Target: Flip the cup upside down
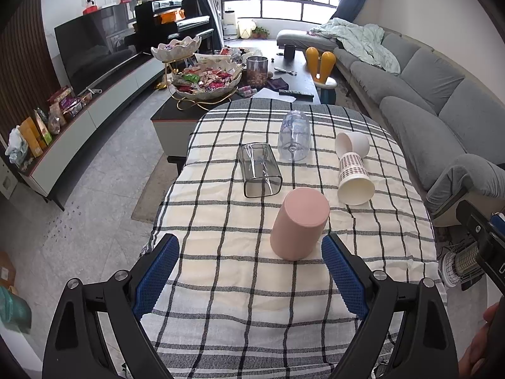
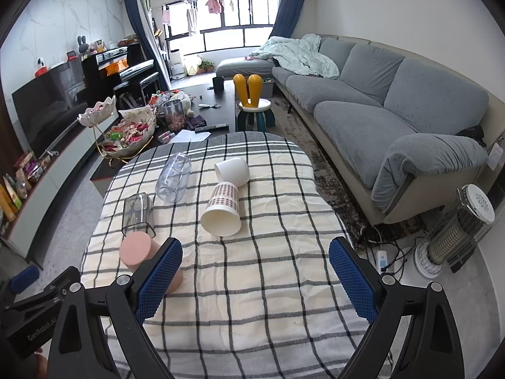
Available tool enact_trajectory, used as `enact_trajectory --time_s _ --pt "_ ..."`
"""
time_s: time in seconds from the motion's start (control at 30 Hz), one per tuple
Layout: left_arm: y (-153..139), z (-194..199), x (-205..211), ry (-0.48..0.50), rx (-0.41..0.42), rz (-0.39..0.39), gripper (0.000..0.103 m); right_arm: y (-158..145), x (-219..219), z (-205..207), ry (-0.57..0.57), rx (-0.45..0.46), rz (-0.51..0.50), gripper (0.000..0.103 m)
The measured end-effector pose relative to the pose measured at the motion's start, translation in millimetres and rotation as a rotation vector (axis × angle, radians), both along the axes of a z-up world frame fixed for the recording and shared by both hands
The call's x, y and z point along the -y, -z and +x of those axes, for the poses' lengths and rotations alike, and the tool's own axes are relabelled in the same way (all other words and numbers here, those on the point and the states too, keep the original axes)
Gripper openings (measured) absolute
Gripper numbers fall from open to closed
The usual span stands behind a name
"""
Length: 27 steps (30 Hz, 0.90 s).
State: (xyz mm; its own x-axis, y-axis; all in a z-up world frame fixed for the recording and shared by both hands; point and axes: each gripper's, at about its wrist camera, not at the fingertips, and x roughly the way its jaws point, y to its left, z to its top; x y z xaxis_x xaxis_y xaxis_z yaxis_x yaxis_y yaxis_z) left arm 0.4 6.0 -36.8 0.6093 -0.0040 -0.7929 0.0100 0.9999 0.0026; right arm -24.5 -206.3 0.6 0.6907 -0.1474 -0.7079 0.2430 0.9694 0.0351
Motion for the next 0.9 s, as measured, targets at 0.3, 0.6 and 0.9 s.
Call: enact_trajectory --time_s 0.3,0.6,0.9 --pt "0.2 0.0 -0.1 0.0 -0.001 0.0 0.093 -0.3 0.1 0.0 0.001 -0.002 0.002 0.094" --pt "0.1 0.0 -0.1 0.0 0.001 0.001 0.093 -0.4 0.4 0.0 0.001 -0.003 0.003 0.094" --pt "0.2 0.0 0.2 0.001 0.001 0.0 0.093 0.2 -1.2 -1.2 0.002 -0.005 0.006 0.094"
